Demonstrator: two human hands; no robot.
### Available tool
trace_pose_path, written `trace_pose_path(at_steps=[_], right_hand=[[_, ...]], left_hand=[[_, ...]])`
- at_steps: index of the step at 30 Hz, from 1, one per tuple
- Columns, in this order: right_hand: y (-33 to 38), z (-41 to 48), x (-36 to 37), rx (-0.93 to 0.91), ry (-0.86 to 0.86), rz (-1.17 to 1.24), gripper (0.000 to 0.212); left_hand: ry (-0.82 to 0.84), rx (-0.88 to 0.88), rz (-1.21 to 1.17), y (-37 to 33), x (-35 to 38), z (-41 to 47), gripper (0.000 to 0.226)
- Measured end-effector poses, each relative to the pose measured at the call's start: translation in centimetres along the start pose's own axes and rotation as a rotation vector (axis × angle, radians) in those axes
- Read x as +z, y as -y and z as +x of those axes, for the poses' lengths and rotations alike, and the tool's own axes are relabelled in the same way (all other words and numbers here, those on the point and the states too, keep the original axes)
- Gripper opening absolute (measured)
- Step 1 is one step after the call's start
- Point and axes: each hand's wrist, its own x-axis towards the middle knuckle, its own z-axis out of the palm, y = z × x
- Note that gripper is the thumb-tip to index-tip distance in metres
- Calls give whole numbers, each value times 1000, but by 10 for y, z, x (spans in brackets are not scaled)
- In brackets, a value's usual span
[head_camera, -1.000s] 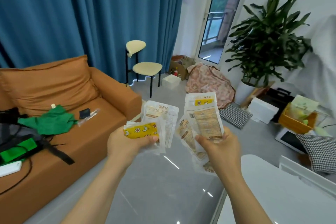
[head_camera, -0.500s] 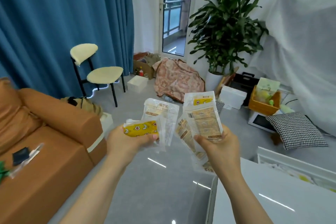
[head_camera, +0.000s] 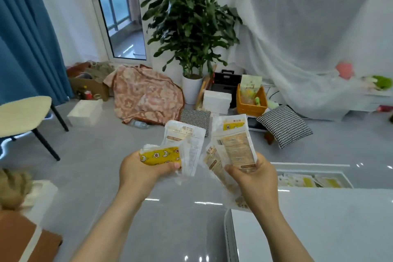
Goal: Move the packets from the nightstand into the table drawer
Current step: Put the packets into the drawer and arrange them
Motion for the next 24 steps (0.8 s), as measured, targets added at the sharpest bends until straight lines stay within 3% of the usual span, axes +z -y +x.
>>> trace_pose_path(at_steps=[12, 24], right_hand=[[-32, 156, 1, 128, -239, -42, 26], [-51, 336, -49, 183, -397, -12, 27]], left_hand=[[280, 24, 85, -29, 135, 174, 37], [460, 115, 255, -79, 306, 306, 36]])
